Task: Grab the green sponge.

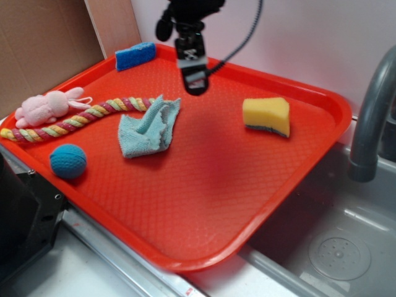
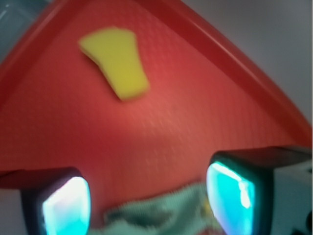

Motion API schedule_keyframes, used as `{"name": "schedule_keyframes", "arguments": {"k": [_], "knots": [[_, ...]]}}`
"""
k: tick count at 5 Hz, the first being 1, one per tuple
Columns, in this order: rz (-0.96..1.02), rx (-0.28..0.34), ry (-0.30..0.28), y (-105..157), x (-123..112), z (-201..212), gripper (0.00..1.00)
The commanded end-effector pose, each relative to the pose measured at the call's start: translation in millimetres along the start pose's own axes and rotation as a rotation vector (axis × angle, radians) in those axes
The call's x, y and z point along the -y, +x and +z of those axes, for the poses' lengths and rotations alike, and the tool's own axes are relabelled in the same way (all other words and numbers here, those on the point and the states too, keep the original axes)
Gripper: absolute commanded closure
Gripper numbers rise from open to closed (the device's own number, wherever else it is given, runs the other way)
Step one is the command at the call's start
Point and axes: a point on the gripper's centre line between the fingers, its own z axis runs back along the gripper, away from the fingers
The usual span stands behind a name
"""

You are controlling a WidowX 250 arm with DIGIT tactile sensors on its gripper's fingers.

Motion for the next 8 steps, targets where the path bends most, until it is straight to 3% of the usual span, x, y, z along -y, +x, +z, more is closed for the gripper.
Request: {"name": "schedule_keyframes", "arguments": {"k": [1, 2, 3, 4, 5, 7, 8], "knots": [[-0.080, 0.042, 0.029, 30.0, 18.3, -9.0, 0.00], [-0.062, 0.038, 0.072, 39.0, 9.4, -20.1, 0.00], [-0.058, 0.042, 0.036, 40.8, 2.2, -26.8, 0.00], [-0.056, -0.039, 0.043, 28.0, 8.2, -48.8, 0.00], [0.004, -0.058, 0.028, 17.8, 10.6, -54.4, 1.00], [0.106, -0.065, 0.040, 15.8, 17.3, -37.4, 1.00], [0.126, -0.020, 0.072, 8.3, 3.5, -22.3, 1.00]]}}
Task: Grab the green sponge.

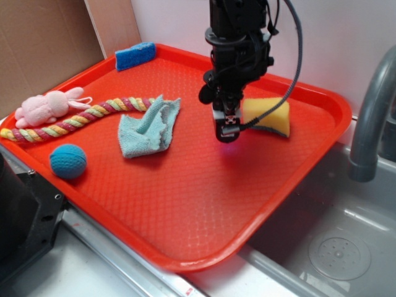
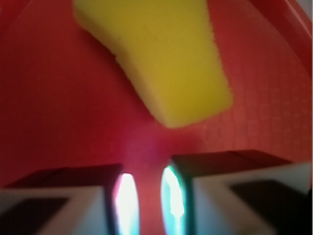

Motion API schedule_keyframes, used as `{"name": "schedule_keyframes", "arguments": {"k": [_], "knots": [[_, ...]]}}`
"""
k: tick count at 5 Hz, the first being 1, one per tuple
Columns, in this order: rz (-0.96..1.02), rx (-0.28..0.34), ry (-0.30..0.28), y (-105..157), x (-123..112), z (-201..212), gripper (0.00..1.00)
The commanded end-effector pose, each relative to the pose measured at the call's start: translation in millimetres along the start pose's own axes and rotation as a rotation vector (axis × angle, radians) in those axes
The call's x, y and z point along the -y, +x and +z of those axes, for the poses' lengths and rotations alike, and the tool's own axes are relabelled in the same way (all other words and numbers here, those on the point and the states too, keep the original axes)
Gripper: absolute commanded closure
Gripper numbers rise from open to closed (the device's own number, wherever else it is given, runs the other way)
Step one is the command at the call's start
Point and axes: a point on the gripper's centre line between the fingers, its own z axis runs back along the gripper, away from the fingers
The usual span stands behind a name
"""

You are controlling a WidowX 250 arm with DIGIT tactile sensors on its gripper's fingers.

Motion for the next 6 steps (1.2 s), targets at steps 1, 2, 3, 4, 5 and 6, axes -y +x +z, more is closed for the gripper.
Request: {"name": "schedule_keyframes", "arguments": {"k": [1, 2, 3, 4, 5, 6], "knots": [[0.004, 0.200, 0.075, -17.6, -52.3, 68.4, 0.00], [-0.006, 0.211, 0.074, -6.1, -69.0, 75.5, 0.00], [-0.041, 0.202, 0.039, 2.9, -73.4, 65.2, 0.00], [-0.122, 0.179, 0.036, -5.4, -39.5, 58.2, 0.00], [-0.198, 0.206, 0.031, -17.7, -17.1, 60.1, 0.00], [-0.228, 0.175, 0.039, -19.2, -4.7, 54.9, 0.00]]}}
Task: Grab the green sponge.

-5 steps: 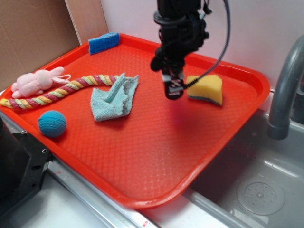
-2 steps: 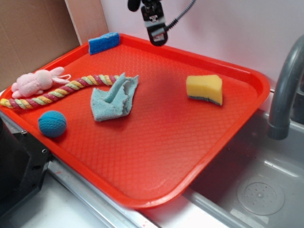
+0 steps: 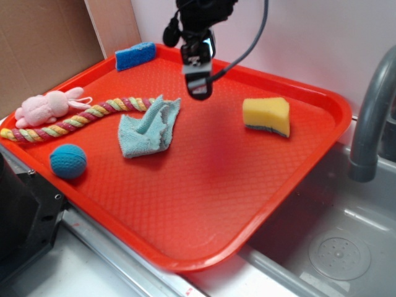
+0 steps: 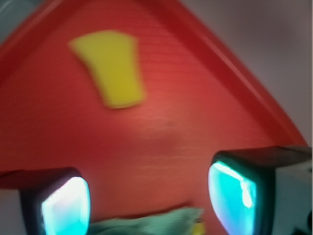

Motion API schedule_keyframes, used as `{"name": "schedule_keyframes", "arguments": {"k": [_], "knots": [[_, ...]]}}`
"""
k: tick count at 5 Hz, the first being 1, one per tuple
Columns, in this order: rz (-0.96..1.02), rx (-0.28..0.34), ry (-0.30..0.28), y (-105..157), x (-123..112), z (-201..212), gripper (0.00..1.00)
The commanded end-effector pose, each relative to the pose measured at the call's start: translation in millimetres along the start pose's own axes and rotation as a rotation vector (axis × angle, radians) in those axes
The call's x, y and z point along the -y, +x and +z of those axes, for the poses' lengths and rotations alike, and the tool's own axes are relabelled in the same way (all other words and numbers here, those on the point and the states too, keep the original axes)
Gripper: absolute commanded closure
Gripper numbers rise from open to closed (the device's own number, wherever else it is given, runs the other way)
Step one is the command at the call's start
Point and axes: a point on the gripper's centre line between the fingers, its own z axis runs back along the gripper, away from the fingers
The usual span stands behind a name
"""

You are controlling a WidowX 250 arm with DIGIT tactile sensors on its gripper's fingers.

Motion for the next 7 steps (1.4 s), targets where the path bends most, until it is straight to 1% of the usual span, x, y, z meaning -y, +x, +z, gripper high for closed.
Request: {"name": "schedule_keyframes", "arguments": {"k": [1, 3, 4, 5, 6, 7], "knots": [[-0.042, 0.012, 0.046, 7.1, 18.4, 7.0, 0.00], [-0.042, 0.012, 0.046, 7.1, 18.4, 7.0, 0.00], [-0.092, -0.009, 0.012, 32.9, 11.7, -20.3, 0.00], [-0.125, -0.019, -0.008, 48.3, 11.4, -39.7, 0.00], [-0.140, -0.035, -0.025, 58.3, 7.7, -55.0, 0.00], [-0.160, -0.074, -0.025, 66.2, 9.6, -65.8, 0.00]]}}
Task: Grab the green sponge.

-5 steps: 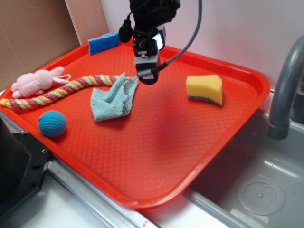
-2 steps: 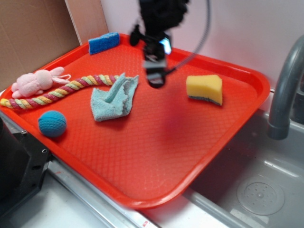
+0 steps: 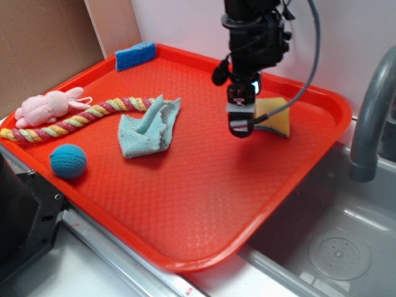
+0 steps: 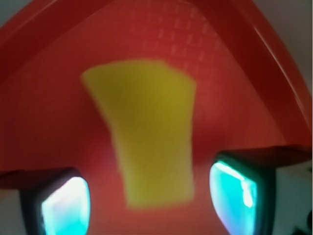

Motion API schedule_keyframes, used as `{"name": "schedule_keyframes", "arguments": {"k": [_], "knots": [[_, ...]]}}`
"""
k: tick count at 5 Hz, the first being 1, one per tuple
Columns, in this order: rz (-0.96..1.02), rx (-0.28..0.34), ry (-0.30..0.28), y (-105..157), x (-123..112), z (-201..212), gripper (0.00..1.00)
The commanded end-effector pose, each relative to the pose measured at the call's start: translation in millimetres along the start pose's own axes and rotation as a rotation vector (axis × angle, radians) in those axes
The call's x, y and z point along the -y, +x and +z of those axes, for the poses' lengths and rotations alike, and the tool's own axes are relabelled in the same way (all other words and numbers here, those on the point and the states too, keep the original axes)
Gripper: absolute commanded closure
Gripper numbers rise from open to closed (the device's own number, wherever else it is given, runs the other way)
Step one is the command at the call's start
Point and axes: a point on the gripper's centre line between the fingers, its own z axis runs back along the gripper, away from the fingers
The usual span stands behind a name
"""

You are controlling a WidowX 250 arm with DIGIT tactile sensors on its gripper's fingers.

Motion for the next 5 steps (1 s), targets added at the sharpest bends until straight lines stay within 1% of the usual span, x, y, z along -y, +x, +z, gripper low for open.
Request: {"name": "schedule_keyframes", "arguments": {"k": [1, 2, 3, 4, 5], "knots": [[-0.024, -0.014, 0.036, 19.9, 11.6, -1.0, 1.00], [0.010, 0.034, 0.052, 4.1, 17.9, 16.1, 1.00], [0.182, 0.097, 0.120, -34.4, 34.6, 66.1, 1.00], [0.431, 0.077, 0.140, -66.0, 55.1, 102.3, 1.00], [0.701, 0.036, -0.044, -84.9, 70.9, 123.9, 1.00]]}}
